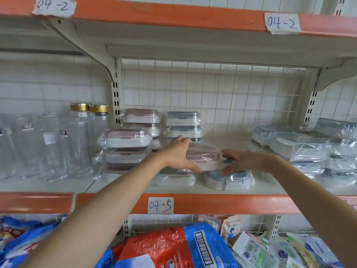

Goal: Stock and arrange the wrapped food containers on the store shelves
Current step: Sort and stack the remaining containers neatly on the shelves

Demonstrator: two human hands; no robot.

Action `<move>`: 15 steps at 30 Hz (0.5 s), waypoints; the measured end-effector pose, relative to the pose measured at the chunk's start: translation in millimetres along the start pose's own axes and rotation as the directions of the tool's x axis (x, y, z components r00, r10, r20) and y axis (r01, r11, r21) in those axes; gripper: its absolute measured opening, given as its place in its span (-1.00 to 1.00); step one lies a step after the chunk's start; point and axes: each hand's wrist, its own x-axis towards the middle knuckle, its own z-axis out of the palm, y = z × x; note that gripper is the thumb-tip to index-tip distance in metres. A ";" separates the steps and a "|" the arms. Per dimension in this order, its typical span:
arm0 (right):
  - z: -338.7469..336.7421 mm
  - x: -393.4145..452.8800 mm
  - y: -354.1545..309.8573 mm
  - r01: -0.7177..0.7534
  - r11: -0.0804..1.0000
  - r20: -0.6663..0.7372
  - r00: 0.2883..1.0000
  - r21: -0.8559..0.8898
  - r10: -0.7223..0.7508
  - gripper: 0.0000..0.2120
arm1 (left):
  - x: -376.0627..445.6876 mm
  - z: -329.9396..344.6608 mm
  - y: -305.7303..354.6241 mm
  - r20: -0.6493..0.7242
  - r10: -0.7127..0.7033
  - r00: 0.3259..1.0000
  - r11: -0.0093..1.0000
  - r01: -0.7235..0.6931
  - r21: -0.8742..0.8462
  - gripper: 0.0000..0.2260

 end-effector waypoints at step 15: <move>4.5 25.4 -13.9 -0.012 0.941 -0.035 0.999 -0.337 0.000 -0.32 | -58.9 -113.2 -111.8 -0.322 -0.268 0.908 0.963 0.262 -0.063 -0.26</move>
